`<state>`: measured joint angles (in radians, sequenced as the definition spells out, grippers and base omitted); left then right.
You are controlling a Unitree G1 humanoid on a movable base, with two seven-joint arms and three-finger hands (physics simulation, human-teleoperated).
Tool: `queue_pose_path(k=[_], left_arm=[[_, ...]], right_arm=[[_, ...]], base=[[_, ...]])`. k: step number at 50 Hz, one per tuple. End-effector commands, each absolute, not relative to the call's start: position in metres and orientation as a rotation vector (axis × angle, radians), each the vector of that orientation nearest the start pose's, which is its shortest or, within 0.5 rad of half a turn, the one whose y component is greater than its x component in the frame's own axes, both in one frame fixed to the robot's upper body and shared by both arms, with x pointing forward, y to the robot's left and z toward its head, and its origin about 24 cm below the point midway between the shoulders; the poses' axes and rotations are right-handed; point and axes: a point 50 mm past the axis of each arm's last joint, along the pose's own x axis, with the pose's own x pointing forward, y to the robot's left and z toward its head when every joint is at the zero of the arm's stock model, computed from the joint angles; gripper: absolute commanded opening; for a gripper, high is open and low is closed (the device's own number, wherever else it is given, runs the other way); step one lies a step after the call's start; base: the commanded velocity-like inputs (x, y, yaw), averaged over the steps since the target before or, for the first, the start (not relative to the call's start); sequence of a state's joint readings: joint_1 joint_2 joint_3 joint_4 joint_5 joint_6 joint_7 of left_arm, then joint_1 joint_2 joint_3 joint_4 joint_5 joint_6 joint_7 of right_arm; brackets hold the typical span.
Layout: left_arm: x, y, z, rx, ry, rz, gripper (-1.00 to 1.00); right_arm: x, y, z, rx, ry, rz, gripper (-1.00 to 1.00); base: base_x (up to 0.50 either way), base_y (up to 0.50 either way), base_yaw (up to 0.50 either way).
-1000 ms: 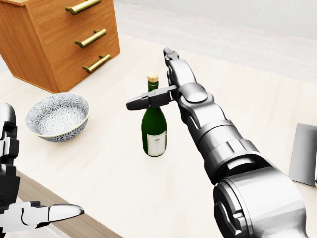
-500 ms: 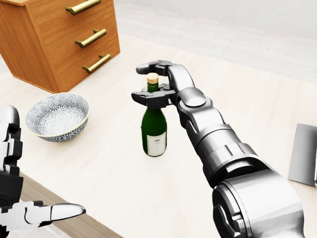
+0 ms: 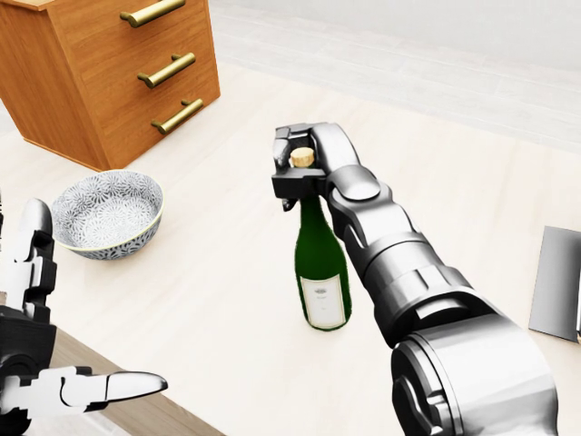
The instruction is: Put the wine bottle on the wine rack.
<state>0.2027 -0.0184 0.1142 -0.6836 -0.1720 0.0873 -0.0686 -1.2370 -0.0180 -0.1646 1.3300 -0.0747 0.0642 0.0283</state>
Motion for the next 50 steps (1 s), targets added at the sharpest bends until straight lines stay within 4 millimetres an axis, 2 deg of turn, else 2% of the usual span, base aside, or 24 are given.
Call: queue_pose_path(k=[1, 32, 50], left_arm=[[0.196, 0.177, 0.138, -0.111, -0.380, 0.045, 1.00], [0.198, 0.178, 0.133, -0.127, -0.359, 0.043, 1.00], [0.196, 0.181, 0.137, -0.149, -0.379, 0.053, 1.00]], right_arm=[[0.419, -0.075, 0.144, -0.103, 0.189, 0.203, -1.00], [0.423, -0.077, 0.163, -0.063, 0.094, 0.205, -1.00], [0.433, -0.110, 0.209, -0.010, 0.004, 0.127, -1.00]], base=[[0.00, 0.00, 0.00], [0.00, 0.00, 0.00], [0.00, 0.00, 0.00]])
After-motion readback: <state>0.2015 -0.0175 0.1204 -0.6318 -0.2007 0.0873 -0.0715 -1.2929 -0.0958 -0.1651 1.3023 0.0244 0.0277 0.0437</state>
